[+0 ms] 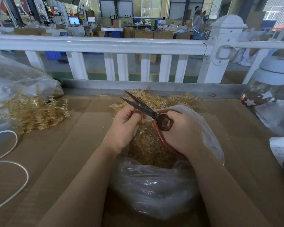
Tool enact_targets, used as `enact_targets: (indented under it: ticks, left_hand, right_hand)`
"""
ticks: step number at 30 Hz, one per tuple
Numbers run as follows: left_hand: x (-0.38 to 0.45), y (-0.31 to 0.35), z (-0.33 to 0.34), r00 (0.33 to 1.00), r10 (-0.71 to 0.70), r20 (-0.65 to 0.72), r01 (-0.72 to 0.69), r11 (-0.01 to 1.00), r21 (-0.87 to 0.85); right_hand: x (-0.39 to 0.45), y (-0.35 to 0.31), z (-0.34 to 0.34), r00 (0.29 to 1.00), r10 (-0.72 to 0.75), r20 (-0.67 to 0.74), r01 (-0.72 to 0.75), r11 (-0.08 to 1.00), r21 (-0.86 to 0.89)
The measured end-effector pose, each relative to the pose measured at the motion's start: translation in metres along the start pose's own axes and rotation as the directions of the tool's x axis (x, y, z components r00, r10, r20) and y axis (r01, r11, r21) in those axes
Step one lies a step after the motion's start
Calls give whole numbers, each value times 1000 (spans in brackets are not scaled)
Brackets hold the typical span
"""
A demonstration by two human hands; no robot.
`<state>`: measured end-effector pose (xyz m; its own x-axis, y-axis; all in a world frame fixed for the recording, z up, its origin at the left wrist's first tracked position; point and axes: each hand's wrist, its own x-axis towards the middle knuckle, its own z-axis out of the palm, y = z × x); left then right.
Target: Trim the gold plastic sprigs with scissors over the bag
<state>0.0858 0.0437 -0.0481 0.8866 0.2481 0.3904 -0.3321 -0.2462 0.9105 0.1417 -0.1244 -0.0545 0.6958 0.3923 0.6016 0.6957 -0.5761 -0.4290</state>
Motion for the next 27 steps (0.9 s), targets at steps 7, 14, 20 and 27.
enact_targets:
  ticks: [7,14,20,27]
  left_hand:
    - [1,-4,-1,1000,-12,-26,12,1000,-12]
    - [2,-5,1,998,-34,-62,28,995,-98]
    - [3,-8,-1,998,-51,-36,44,981,-190]
    - [4,-14,-1,985,-51,166,81,980,-180]
  right_hand:
    - [1,1,1,1000,14,4,-14,1000,21]
    - [1,2,3,1000,17,10,-17,1000,15]
    - [3,5,5,984,174,32,-177,966,187]
    - [5,0,0,959,260,114,-282,829,483]
